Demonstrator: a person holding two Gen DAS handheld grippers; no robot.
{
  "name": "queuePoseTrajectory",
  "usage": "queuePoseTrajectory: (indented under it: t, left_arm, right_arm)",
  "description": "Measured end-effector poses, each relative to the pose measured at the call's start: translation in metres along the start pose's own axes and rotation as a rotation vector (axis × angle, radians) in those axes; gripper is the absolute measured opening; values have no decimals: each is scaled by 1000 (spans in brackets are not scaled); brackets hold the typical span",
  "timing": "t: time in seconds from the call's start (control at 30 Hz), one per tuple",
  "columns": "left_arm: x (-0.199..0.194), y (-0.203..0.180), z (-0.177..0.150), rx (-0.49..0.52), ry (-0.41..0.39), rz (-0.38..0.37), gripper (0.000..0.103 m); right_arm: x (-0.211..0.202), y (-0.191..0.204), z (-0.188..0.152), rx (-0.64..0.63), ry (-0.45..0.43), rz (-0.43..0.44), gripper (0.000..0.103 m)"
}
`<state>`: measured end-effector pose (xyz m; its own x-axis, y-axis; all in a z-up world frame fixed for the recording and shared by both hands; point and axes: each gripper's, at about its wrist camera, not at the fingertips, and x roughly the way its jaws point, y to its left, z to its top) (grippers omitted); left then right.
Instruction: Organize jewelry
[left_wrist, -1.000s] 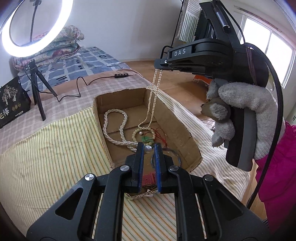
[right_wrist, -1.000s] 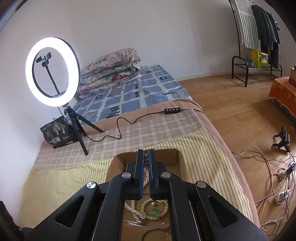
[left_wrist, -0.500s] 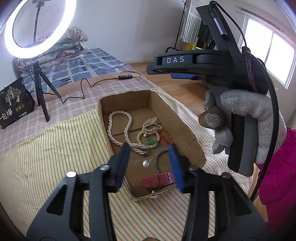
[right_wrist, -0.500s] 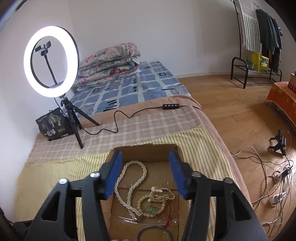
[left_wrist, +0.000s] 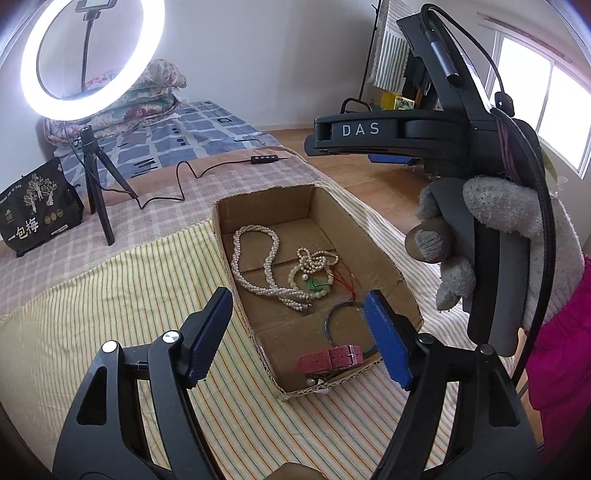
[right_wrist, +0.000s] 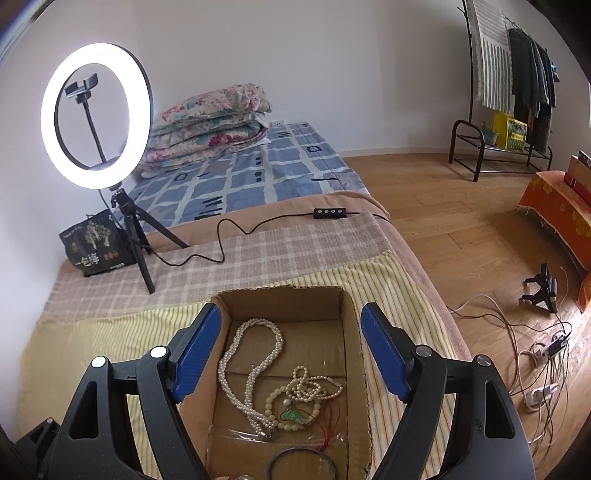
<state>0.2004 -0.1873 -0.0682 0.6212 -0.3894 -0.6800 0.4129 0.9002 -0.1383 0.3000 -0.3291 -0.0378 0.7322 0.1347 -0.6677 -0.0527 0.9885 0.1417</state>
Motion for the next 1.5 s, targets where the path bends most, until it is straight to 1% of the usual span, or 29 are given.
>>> queuePoseTrajectory:
  t: [0.3,0.47,0.7,0.93,1.1,1.13,1.23,1.43,1.5]
  left_arm:
    - [-17,8,-1,-2,-20,15,76]
    - [-31,12,-3,1,-40,24,76]
    - [-46,19,-11,10,-45,44,76]
    - [-61,35,-20,-5,-46,73,77]
    - [-79,49,-24,-26,-69,96,77]
    - [-81,51,-25,-27,-72,101,77]
    - [-92,57,-27,-30,-91,118,85]
    - [-111,69,-32,-35,-116,150,85]
    - [-116,73,-33,-37,-124,165,87]
  right_arm:
    - [-12,11,-5,-24,0,7,78]
    - [-28,20,-9,-49,-10,10,78]
    - [-50,27,-18,-64,-27,10,78]
    - [-73,31,-31,-64,-53,5,78]
    - [-89,37,-42,-73,-71,3,78]
    - [-91,38,-45,-74,-74,2,78]
    - [-99,42,-53,-78,-83,-1,79]
    - [-114,51,-71,-90,-93,-5,79]
    - [-119,55,-77,-94,-98,-16,79]
